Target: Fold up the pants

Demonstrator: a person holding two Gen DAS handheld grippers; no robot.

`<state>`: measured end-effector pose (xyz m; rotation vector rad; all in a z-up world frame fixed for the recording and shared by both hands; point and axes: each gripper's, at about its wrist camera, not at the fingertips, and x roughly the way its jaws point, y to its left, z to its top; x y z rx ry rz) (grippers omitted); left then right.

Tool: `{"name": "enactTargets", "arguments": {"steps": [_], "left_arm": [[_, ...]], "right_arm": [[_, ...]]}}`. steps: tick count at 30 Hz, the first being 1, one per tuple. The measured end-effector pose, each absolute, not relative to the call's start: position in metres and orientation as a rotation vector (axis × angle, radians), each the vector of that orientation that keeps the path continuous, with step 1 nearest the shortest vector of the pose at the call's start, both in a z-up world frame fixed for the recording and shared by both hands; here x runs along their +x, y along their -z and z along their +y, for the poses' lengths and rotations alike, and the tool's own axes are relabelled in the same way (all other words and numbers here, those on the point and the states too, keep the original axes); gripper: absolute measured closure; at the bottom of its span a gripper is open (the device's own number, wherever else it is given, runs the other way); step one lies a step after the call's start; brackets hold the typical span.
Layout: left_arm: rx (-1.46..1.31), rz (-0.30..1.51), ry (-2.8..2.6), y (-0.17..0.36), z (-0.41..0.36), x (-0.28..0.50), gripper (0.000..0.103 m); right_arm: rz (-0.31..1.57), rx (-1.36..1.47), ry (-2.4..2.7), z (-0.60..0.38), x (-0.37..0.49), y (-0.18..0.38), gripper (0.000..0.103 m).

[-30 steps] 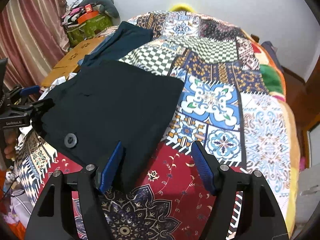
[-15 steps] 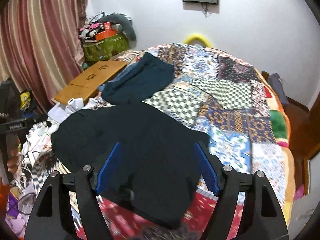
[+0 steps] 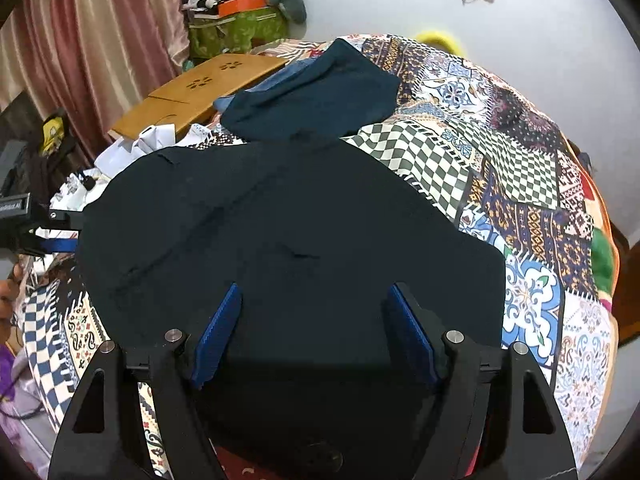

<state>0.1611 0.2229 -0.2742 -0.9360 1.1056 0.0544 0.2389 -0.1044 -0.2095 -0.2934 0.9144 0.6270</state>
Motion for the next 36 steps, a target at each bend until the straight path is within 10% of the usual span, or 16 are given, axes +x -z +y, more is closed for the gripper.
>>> {"name": "enactTargets", "arguments": {"steps": [4,12,18,36], "left_arm": [[-1.031,1.093,0.016,0.287,0.227,0.173,0.008],[-1.091,1.112,-0.053,0.307,0.248,0.207,0.067],[-0.774,1.070,-0.130,0.260,0.225,0.224,0.082],[-0.116,0.549,0.119,0.050,0.028,0.241,0.090]], "right_arm": [[0.942,-0.258,-0.649,-0.108,0.243,0.213,0.031],[0.954,-0.200,-0.658,-0.111,0.243,0.217,0.031],[0.958,-0.139,-0.656,-0.121,0.242,0.212,0.032],[0.992,-0.083,-0.337,-0.246,0.236,0.237,0.033]]}}
